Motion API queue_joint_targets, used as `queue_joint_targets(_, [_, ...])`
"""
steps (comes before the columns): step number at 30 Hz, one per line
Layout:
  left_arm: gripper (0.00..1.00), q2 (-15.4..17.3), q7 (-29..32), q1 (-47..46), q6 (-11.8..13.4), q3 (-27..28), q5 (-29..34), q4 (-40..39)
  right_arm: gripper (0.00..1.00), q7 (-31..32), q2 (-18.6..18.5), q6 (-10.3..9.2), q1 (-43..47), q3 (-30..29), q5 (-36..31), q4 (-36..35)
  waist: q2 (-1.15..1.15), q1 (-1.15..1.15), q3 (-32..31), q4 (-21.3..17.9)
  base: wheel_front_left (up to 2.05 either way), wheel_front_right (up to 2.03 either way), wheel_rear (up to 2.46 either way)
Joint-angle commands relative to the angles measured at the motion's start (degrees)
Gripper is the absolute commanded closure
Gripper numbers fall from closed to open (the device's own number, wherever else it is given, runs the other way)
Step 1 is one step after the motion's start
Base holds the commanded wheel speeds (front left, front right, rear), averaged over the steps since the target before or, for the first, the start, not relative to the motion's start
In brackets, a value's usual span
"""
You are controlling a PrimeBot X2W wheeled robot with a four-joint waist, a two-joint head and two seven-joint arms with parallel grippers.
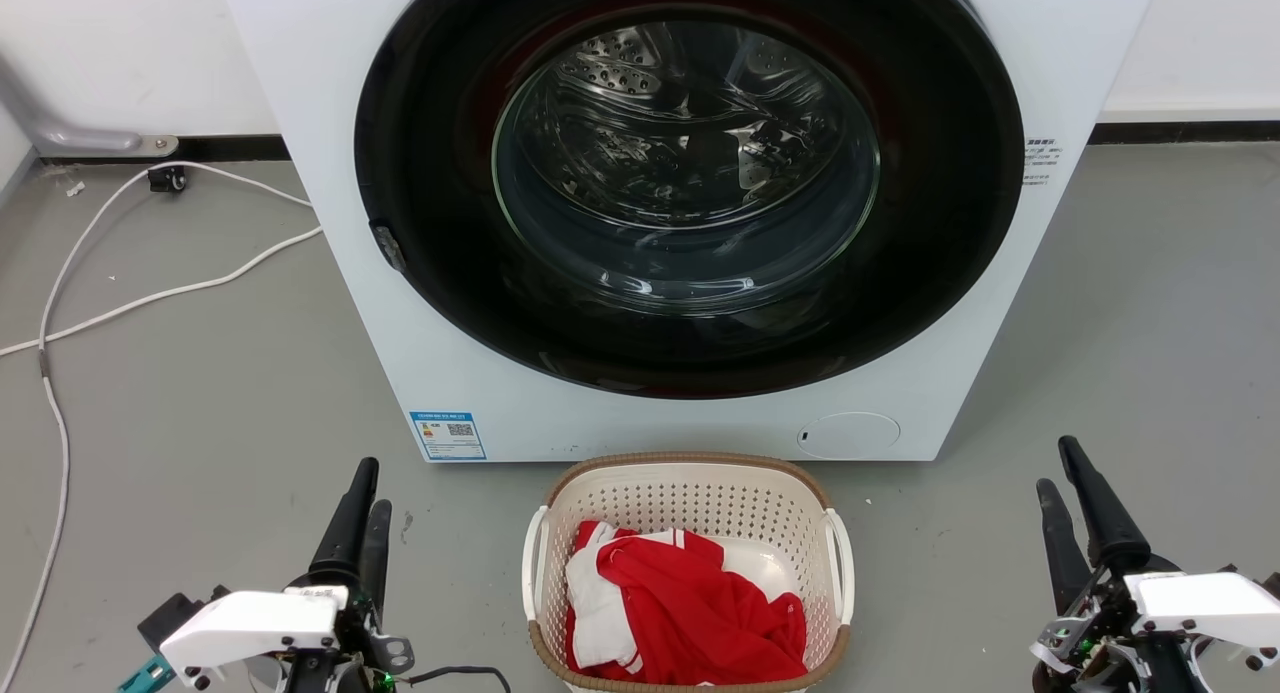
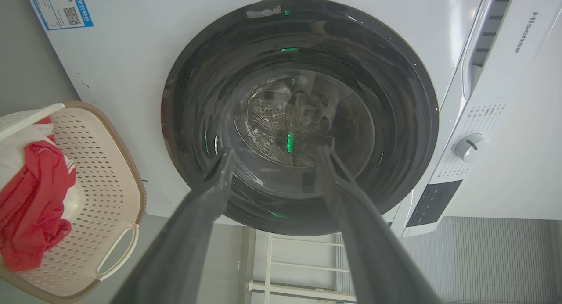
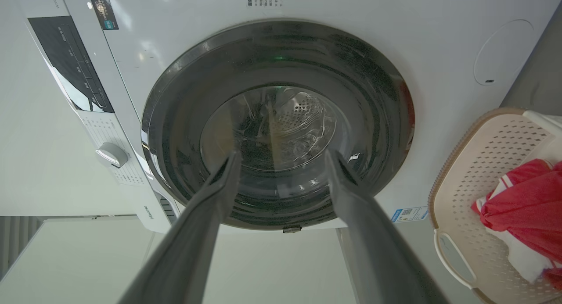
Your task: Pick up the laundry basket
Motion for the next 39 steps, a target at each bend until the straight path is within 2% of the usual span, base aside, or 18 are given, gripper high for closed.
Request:
queue_joint_targets(1, [0.00,0.30,-0.70,-1.99,-0.01,-0.64,2.53,-1.06,0.00,-0.74,-0.45,0.01,-1.01,0.57,-1.30,-1.00,0.00,0.00,-0.01,0.02,0.00,0.00,0.00])
queue_joint_targets(6, [0.00,0.28,-1.77,-2.35,-0.01,-1.36,7.60,-1.39,0.00,-1.96,-1.17,0.01,-1.28,1.44,-5.65,-0.44,0.00,0.00,-0.04,0.02,0.00,0.00,0.00])
queue_joint_targets(27, [0.00,0.21,-6.69,-4.46,2.29,-6.00,31.64,-1.23,0.00,-6.89,-0.04,0.02,-1.61,1.46,-36.87,-0.84,0.00,0.00,-0.26,0.20,0.00,0.00,0.00])
queue_joint_targets(28, [0.00,0.20,-7.30,-4.81,2.42,-6.47,34.37,-0.91,0.00,-7.51,0.03,0.02,-1.64,1.53,-40.06,-0.77,0.00,0.00,-0.26,0.24,0.00,0.00,0.00])
queue_joint_targets(39, [0.00,0.16,-9.38,-5.76,3.11,-7.43,43.25,0.15,0.00,-9.64,0.12,0.02,-1.79,2.19,-49.75,-0.41,0.00,0.00,-0.33,0.34,0.00,0.00,0.00])
